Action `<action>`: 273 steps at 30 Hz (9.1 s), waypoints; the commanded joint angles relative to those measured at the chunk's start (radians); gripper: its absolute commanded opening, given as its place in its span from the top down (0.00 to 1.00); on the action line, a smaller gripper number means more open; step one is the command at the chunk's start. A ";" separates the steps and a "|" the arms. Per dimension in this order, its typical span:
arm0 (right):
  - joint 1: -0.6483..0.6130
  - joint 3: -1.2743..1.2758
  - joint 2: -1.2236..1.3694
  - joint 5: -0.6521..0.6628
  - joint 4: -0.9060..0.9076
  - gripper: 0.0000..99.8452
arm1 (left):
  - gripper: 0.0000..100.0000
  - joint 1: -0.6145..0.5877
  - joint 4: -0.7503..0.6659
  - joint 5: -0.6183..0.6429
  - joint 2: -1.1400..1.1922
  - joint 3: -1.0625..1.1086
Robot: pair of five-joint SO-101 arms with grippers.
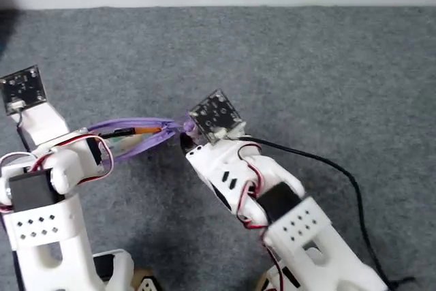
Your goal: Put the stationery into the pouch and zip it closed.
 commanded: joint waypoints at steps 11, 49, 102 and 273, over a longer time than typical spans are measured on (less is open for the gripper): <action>0.016 -0.106 -0.185 0.087 -0.030 0.99 | 0.74 0.199 0.123 0.103 -0.193 -0.176; 0.116 -0.176 -0.263 0.321 0.016 0.99 | 0.74 -0.032 0.150 0.075 -0.388 -0.053; 0.383 -0.169 -0.628 0.252 0.829 0.99 | 0.86 0.767 -0.299 -0.069 0.068 -0.160; 0.736 -0.316 -0.088 0.293 0.489 0.80 | 0.99 1.005 -0.141 -0.262 -0.038 -0.031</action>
